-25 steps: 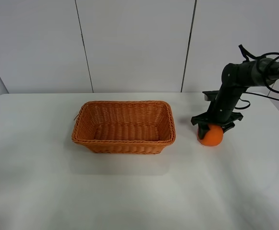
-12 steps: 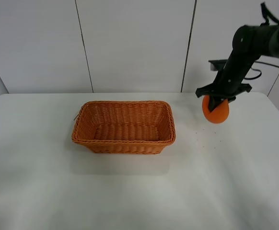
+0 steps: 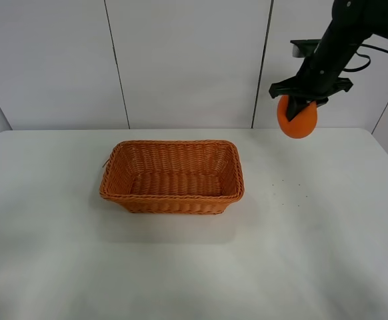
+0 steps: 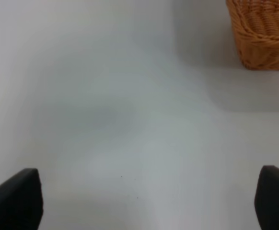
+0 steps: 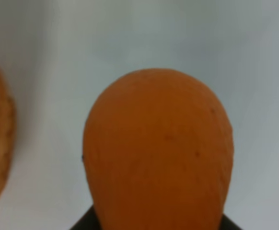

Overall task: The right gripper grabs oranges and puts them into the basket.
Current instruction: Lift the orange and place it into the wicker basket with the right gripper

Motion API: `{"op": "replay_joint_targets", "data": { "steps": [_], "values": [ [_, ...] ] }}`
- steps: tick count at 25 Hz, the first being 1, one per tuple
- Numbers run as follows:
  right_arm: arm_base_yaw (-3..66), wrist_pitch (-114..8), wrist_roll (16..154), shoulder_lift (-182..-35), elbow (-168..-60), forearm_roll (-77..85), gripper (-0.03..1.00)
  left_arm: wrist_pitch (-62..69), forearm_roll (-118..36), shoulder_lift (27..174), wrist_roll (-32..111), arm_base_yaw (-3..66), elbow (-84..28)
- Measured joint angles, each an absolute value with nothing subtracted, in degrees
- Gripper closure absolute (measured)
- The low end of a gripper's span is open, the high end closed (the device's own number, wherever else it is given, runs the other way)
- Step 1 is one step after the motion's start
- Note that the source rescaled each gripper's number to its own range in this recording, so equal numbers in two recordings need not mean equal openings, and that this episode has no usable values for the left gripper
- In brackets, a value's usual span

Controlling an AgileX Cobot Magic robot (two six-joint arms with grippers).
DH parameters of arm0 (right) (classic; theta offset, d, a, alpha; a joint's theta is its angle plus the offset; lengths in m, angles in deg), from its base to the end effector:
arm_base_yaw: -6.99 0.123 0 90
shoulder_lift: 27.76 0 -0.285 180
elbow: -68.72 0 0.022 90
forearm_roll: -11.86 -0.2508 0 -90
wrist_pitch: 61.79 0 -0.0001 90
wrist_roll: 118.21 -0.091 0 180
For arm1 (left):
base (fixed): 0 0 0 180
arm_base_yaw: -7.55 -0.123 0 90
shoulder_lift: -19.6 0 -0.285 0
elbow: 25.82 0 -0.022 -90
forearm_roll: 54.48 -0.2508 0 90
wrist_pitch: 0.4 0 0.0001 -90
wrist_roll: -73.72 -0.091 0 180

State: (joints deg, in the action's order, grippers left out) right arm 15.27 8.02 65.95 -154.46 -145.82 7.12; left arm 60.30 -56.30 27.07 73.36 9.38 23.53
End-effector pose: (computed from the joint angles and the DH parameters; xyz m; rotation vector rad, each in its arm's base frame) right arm 0.4441 0.0718 0.2778 -0.2835 2.8130 0.1323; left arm -0.0040 0.0027 0.2736 0.0379 2.0504 0.0221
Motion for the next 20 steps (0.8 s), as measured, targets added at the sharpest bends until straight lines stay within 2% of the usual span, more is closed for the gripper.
{"op": "replay_joint_targets", "data": {
  "steps": [8,13,20],
  "values": [
    [30.27,7.92,65.91,-154.56,-145.82,6.89,0.97,60.30,-56.30,27.07,73.36,9.38,23.53],
    [39.56,2.68,65.91,-155.81,-145.82,9.60,0.97,60.30,-56.30,27.07,73.36,9.38,23.53],
    [44.25,-6.00,65.07,-163.29,-145.87,10.60,0.97,60.30,-56.30,27.07,73.36,9.38,23.53]
  ]
}}
